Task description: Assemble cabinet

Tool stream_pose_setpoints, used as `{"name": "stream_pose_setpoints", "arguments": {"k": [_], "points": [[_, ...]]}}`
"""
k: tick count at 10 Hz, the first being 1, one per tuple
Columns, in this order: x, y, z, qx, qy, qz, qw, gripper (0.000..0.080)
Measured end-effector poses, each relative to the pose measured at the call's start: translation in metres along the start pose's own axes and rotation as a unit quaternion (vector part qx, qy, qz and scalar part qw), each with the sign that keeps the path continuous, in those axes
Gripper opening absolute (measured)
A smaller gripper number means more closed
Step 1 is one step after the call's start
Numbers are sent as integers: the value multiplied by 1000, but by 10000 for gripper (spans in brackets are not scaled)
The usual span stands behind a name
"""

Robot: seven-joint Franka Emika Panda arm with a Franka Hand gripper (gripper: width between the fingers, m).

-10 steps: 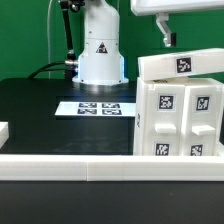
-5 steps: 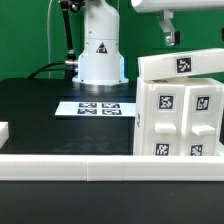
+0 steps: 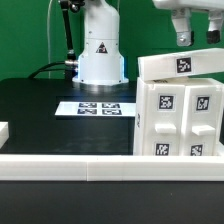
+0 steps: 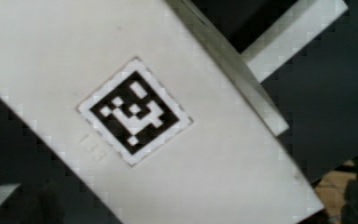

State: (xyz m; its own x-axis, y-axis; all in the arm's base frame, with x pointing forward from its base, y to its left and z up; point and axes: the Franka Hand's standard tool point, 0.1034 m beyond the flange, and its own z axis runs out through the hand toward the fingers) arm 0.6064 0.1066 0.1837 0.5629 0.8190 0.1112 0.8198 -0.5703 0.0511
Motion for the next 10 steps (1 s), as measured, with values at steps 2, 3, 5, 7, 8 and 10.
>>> {"name": "stream_pose_setpoints", "arguments": {"k": [2, 3, 5, 7, 8, 10], "points": [[-7, 3, 7, 3, -9, -79, 997, 797], [-10, 5, 8, 2, -13, -112, 994, 797], [-14, 7, 10, 1, -18, -161, 987, 797], [-15, 8, 11, -4, -18, -145, 989, 674], [-15, 8, 11, -3, -18, -143, 990, 554], [-15, 8, 11, -4, -18, -143, 990, 557]]}}
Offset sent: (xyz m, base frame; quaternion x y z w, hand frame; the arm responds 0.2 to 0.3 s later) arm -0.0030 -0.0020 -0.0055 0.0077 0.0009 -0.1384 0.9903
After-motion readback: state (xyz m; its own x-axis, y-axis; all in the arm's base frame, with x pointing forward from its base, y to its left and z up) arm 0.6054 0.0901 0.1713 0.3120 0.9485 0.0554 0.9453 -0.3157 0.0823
